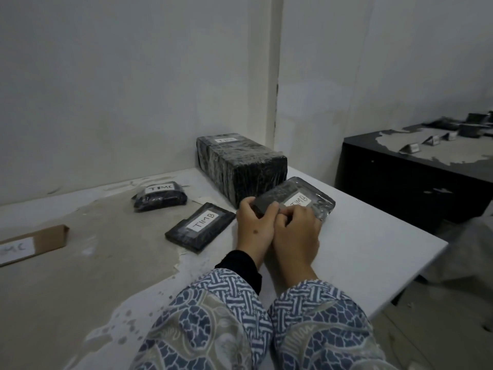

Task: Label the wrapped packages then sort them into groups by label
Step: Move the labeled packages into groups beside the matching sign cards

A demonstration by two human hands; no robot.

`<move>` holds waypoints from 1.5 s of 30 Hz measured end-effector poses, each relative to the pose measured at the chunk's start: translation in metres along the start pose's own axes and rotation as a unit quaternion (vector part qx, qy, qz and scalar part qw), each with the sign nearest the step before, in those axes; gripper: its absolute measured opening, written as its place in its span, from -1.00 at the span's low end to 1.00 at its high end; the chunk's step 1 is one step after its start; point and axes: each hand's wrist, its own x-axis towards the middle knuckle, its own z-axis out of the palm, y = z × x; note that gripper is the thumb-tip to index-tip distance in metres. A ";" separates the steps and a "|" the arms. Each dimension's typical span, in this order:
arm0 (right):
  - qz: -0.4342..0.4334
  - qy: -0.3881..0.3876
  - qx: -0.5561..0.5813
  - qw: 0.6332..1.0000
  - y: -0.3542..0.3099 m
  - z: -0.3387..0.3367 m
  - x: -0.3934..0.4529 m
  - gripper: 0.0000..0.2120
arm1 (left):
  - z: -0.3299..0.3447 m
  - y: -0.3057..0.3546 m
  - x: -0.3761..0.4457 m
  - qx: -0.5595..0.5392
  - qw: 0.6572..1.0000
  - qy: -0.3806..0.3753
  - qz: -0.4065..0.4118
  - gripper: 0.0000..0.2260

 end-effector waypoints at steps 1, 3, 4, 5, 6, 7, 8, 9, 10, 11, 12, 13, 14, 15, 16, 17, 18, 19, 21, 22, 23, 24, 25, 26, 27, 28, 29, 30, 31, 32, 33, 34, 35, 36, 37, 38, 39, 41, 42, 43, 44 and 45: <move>-0.010 -0.006 0.022 1.000 0.000 0.001 -0.002 -0.88 | -0.002 -0.001 0.001 -0.016 1.000 0.003 0.010 -0.53; -0.024 -0.018 0.050 0.998 -0.001 0.002 -0.005 -0.92 | -0.008 -0.002 0.001 -0.017 0.999 0.013 0.027 -0.60; -0.027 -0.024 0.051 0.998 -0.001 0.002 -0.006 -0.93 | -0.011 -0.003 0.001 -0.010 0.999 0.018 0.038 -0.61; -0.030 -0.028 0.044 0.998 -0.002 0.002 -0.006 -0.93 | -0.015 -0.003 0.001 -0.008 0.999 0.023 0.046 -0.61; -0.032 -0.029 0.035 0.998 -0.002 0.003 -0.007 -0.93 | -0.020 -0.001 0.000 -0.015 0.998 0.027 0.056 -0.61; -0.030 -0.024 0.028 0.999 -0.001 0.002 -0.006 -0.92 | -0.024 0.001 -0.001 -0.023 0.997 0.032 0.062 -0.61; -0.025 -0.019 0.021 0.999 -0.002 0.003 -0.006 -0.91 | -0.032 0.004 -0.003 -0.035 0.996 0.035 0.071 -0.61; -0.016 -0.011 0.007 1.000 -0.001 0.002 -0.005 -0.86 | -0.040 0.005 -0.005 -0.051 0.995 0.037 0.075 -0.63; -0.005 -0.002 -0.015 1.000 0.001 0.000 -0.002 -0.78 | -0.047 0.006 -0.005 -0.067 0.994 0.040 0.076 -0.64; 0.007 0.005 -0.032 0.999 -0.002 0.000 -0.003 -0.70 | -0.060 0.007 -0.006 -0.071 0.994 0.051 0.071 -0.66; 0.019 0.013 -0.037 0.999 -0.002 -0.003 -0.001 -0.63 | -0.070 0.008 -0.007 -0.074 0.993 0.060 0.062 -0.69; 0.029 0.011 -0.023 0.999 -0.005 -0.004 0.000 -0.58 | -0.083 0.010 -0.008 -0.084 0.992 0.070 0.054 -0.71; 0.036 -0.003 0.006 0.999 -0.007 -0.005 0.000 -0.54 | -0.095 0.012 -0.011 -0.102 0.991 0.074 0.047 -0.74; 0.036 -0.032 0.044 0.998 -0.009 -0.004 -0.001 -0.53 | -0.106 0.014 -0.013 -0.110 0.990 0.076 0.046 -0.76; 0.026 -0.070 0.080 0.994 -0.014 0.000 -0.005 -0.54 | -0.119 0.016 -0.016 -0.105 0.990 0.078 0.052 -0.77; 0.010 -0.105 0.102 0.989 -0.018 0.004 -0.009 -0.58 | -0.131 0.018 -0.018 -0.086 0.991 0.082 0.059 -0.78; -0.012 -0.130 0.111 0.985 -0.025 0.009 -0.016 -0.63 | -0.145 0.020 -0.022 -0.070 0.991 0.091 0.072 -0.78; -0.035 -0.140 0.114 0.983 -0.032 0.014 -0.022 -0.67 | -0.157 0.022 -0.024 -0.050 0.989 0.106 0.087 -0.78; -0.080 -0.149 0.124 0.978 -0.053 0.023 -0.036 -0.69 | -0.185 0.027 -0.027 -0.016 0.981 0.154 0.113 -0.82; -0.100 -0.151 0.129 0.975 -0.064 0.026 -0.042 -0.69 | -0.199 0.031 -0.027 0.002 0.976 0.180 0.122 -0.84; -0.120 -0.157 0.135 0.971 -0.079 0.035 -0.051 -0.70 | -0.220 0.034 -0.028 0.020 0.970 0.206 0.127 -0.85; -0.134 -0.158 0.142 0.968 -0.091 0.040 -0.057 -0.71 | -0.236 0.037 -0.029 0.039 0.967 0.220 0.124 -0.85; -0.147 -0.160 0.152 0.964 -0.104 0.046 -0.063 -0.72 | -0.253 0.040 -0.028 0.058 0.964 0.231 0.115 -0.86; -0.161 -0.166 0.163 0.959 -0.119 0.056 -0.071 -0.73 | -0.275 0.044 -0.030 0.073 0.962 0.241 0.107 -0.85; -0.177 -0.176 0.173 0.953 -0.133 0.063 -0.079 -0.73 | -0.294 0.047 -0.031 0.080 0.960 0.249 0.101 -0.83; -0.191 -0.196 0.182 0.944 -0.150 0.075 -0.088 -0.73 | -0.316 0.052 -0.033 0.079 0.957 0.260 0.098 -0.81; -0.202 -0.219 0.191 0.935 -0.166 0.084 -0.096 -0.74 | -0.335 0.057 -0.035 0.075 0.955 0.270 0.093 -0.79; -0.211 -0.240 0.195 0.927 -0.181 0.093 -0.104 -0.76 | -0.354 0.061 -0.036 0.075 0.953 0.280 0.089 -0.77; -0.219 -0.259 0.202 0.919 -0.198 0.106 -0.113 -0.79 | -0.376 0.065 -0.037 0.083 0.948 0.294 0.091 -0.74; -0.224 -0.271 0.203 0.914 -0.211 0.117 -0.120 -0.83 | -0.394 0.069 -0.038 0.090 0.943 0.305 0.094 -0.72; -0.228 -0.286 0.205 0.908 -0.227 0.130 -0.129 -0.87 | -0.415 0.072 -0.039 0.095 0.938 0.318 0.098 -0.70; -0.227 -0.299 0.207 0.903 -0.239 0.141 -0.136 -0.89 | -0.430 0.076 -0.041 0.095 0.936 0.326 0.097 -0.67; -0.227 -0.315 0.208 0.898 -0.250 0.152 -0.143 -0.91 | -0.447 0.079 -0.040 0.094 0.933 0.336 0.093 -0.63; -0.227 -0.329 0.210 0.892 -0.264 0.166 -0.151 -0.92 | -0.464 0.084 -0.041 0.096 0.929 0.348 0.085 -0.58; -0.229 -0.340 0.206 0.889 -0.273 0.176 -0.157 -0.92 | -0.478 0.086 -0.040 0.097 0.925 0.359 0.079 -0.54; -0.229 -0.353 0.205 0.884 -0.285 0.191 -0.165 -0.92 | -0.497 0.089 -0.039 0.097 0.922 0.368 0.076 -0.53; -0.225 -0.363 0.204 0.881 -0.294 0.202 -0.169 -0.92 | -0.513 0.089 -0.037 0.100 0.919 0.373 0.073 -0.53; -0.207 -0.389 0.206 0.874 -0.310 0.222 -0.176 -0.92 | -0.537 0.089 -0.034 0.098 0.921 0.373 0.057 -0.59; -0.194 -0.400 0.213 0.870 -0.323 0.240 -0.182 -0.91 | -0.556 0.088 -0.029 0.099 0.923 0.367 0.049 -0.64; -0.180 -0.407 0.217 0.869 -0.329 0.249 -0.183 -0.90 | -0.564 0.086 -0.027 0.101 0.927 0.358 0.044 -0.68; -0.168 -0.414 0.218 0.867 -0.333 0.254 -0.184 -0.86 | -0.569 0.084 -0.025 0.100 0.930 0.350 0.038 -0.71; -0.156 -0.425 0.221 0.864 -0.338 0.262 -0.187 -0.80 | -0.577 0.081 -0.022 0.104 0.931 0.349 0.034 -0.74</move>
